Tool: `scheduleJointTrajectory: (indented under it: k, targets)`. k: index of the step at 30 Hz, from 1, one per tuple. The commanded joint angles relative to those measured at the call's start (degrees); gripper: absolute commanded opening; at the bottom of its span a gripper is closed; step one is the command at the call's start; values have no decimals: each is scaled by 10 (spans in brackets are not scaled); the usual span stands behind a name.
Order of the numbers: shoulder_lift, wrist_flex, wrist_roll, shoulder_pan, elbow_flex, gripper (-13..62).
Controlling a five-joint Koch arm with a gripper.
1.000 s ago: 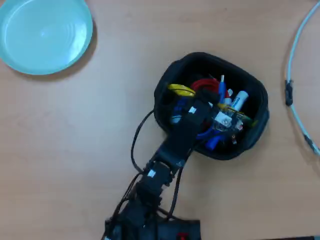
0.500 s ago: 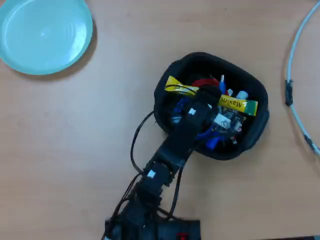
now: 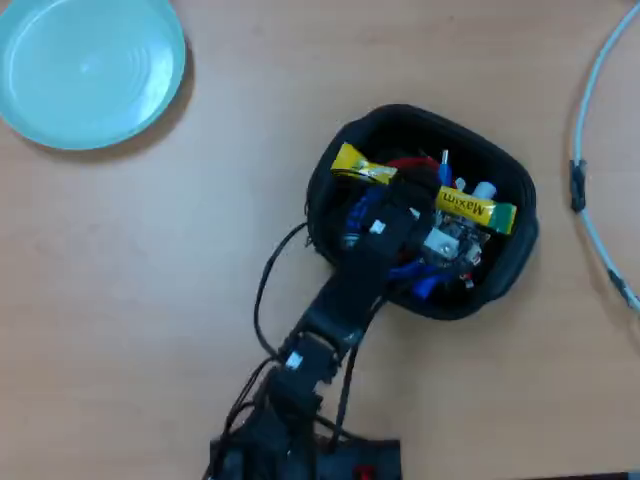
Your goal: Pick up the yellow instant coffee stick, then put it in the black bowl
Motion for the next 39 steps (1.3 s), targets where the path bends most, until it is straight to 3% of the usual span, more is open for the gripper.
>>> scheduleJointTrajectory:
  k: [1,14,26,31,39]
  targets:
    - [71,9,3,-18,-25,203]
    - [166,145,0,-143,4,206]
    - [267,132,68,-278,172,222]
    - [332,47,120,-318,298,268]
    - [367,-26,146,-363,462,267]
